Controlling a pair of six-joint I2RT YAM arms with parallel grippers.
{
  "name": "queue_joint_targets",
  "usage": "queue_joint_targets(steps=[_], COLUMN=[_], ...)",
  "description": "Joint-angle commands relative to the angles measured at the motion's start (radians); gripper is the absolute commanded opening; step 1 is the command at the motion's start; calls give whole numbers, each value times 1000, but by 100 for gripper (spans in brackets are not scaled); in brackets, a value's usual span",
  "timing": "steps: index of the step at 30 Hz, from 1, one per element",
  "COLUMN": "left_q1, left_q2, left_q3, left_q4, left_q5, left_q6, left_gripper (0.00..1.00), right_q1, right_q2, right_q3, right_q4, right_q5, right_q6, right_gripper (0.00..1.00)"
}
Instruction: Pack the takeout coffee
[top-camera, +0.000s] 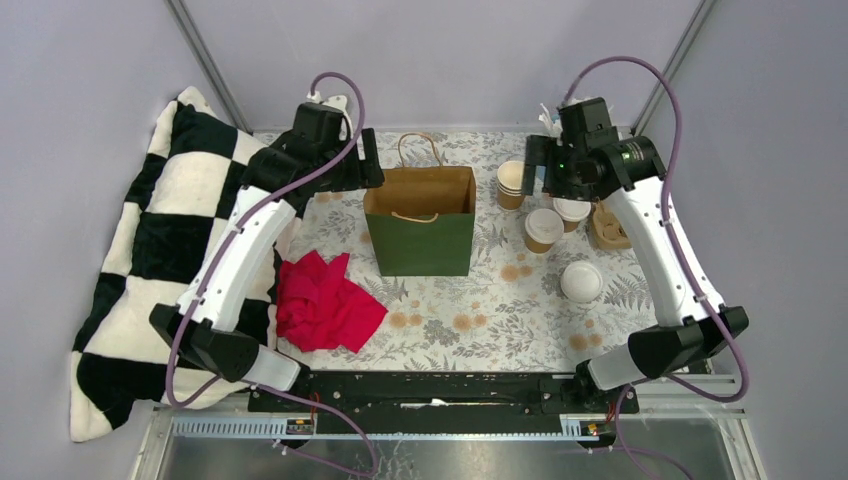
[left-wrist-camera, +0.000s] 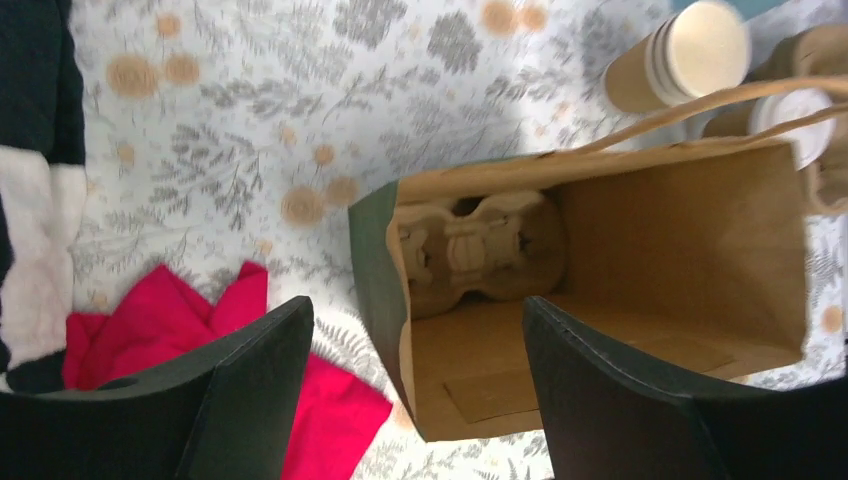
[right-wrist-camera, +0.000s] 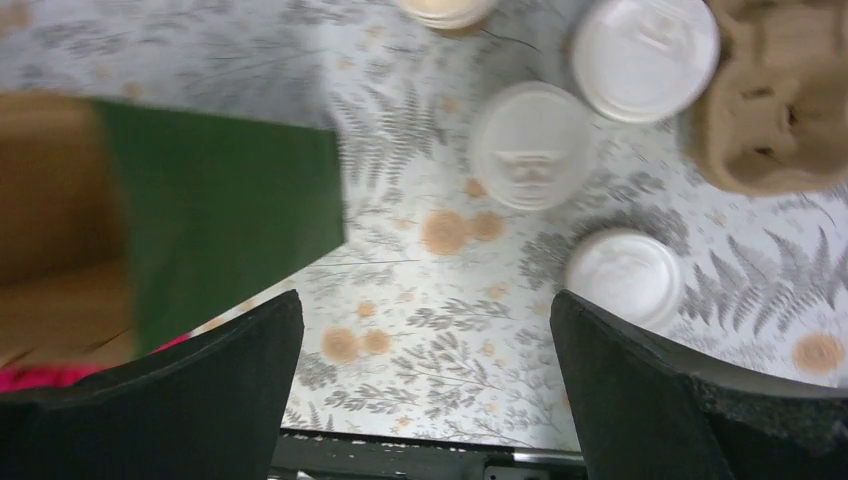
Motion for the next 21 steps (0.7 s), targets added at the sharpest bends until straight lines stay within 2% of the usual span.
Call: queue_joint_targets(steps=[1,7,16,21], left_q1=[4,8,10,10], left_q2=[-24,-60,-85,-81], left_q3=[5,0,-33,-34], left_q4=[-19,-30,-29,-26], left_q5=[-16,-17,12,19], left_q6=[-13,-11,-32,-33], left_gripper=[81,82,83,83], right_q1=[-137,-152,-211,-214], right_q2=[61,224,317,351], right_q3=[-129,-173,-236,-224], right_q4=[55,115,197,203], right_q5=[-34,62,-5,-6], right_q6=[-54,-105,-150,-156], right_gripper=[100,100,100,92])
